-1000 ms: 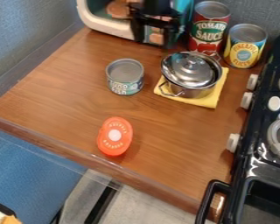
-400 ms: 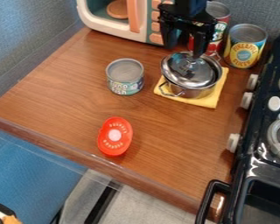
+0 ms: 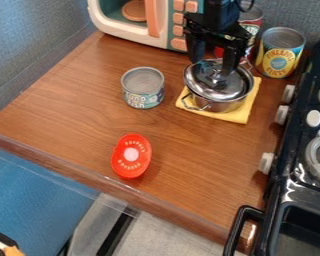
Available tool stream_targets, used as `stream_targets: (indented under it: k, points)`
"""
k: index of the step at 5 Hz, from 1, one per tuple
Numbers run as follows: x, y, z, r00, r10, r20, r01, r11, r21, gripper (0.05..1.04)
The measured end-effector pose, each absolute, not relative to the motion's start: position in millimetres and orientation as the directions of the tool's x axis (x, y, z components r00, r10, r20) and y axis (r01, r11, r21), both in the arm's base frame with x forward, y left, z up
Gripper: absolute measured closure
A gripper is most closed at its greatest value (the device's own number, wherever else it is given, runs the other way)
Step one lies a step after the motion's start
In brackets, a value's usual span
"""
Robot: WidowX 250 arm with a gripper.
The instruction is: Moved the pot's lid to the left side of the can
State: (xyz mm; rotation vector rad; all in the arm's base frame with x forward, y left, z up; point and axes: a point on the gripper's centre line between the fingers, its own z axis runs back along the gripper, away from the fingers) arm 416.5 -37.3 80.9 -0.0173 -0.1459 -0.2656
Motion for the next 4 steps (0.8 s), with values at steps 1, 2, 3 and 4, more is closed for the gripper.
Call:
stream_targets:
  k: [1, 2, 3, 4]
  points:
    - [414.8, -37.7, 77.8, 0.953, -0.268, 0.141, 0.268, 0.963, 0.022, 0.133]
    - [411.4, -34.7, 72.4, 0.957, -0.263, 0.126, 0.261, 0.965, 0.035, 0.411]
    - [408.1, -40.3, 71.7, 0.951, -0.282, 0.125, 0.278, 0.959, 0.050, 0.699]
    - [408.0, -40.0, 72.0, 0.950, -0.286, 0.122, 0.282, 0.958, 0.055, 0.794]
